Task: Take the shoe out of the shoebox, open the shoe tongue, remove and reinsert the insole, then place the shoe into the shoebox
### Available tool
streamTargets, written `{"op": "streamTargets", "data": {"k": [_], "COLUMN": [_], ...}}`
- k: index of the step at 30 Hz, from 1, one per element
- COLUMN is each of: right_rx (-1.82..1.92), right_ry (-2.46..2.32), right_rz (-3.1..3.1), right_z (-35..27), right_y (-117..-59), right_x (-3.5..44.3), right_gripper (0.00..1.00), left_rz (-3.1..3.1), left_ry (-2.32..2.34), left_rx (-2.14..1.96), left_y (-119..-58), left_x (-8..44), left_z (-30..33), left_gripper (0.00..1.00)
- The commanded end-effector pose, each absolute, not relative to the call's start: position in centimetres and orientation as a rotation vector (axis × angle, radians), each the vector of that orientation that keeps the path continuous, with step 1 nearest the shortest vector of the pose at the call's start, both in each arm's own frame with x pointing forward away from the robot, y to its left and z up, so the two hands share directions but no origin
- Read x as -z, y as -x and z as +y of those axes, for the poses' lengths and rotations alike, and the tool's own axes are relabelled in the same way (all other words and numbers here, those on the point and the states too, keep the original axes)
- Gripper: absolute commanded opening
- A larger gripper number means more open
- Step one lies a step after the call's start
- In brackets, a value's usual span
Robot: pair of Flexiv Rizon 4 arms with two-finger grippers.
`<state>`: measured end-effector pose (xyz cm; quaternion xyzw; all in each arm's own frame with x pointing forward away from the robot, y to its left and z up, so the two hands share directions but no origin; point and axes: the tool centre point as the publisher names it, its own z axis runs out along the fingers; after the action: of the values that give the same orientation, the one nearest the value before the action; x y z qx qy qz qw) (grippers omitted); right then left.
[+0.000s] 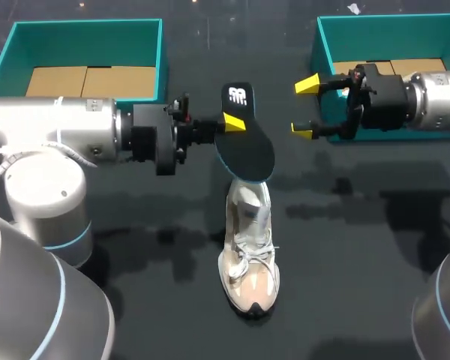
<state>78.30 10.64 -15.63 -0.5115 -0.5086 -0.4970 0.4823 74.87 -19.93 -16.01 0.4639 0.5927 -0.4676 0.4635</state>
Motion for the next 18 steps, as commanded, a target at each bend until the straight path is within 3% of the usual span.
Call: {"op": "streamTargets", "data": {"k": [1, 5, 18], "right_rx": [1.210, 1.210, 1.210], "right_ry": [1.251, 1.251, 1.251], "right_rz": [-1.240, -1.240, -1.240], "right_z": [10.7, 10.7, 10.7], "right_y": [-78.2, -78.2, -78.2], "right_x": [15.5, 15.5, 15.5], "right_gripper": [1.00, 1.00, 1.00], "left_rz": [1.600, 1.836, 1.836], "left_ry": [-1.092, -0.984, -0.984], "left_rx": [1.237, 1.403, 1.403], "left_y": [-72.6, -71.4, -71.4], "left_x": [14.5, 13.7, 13.7], "left_z": [-16.6, -16.5, -16.5], "left_gripper": [0.00, 0.00, 0.00]}}
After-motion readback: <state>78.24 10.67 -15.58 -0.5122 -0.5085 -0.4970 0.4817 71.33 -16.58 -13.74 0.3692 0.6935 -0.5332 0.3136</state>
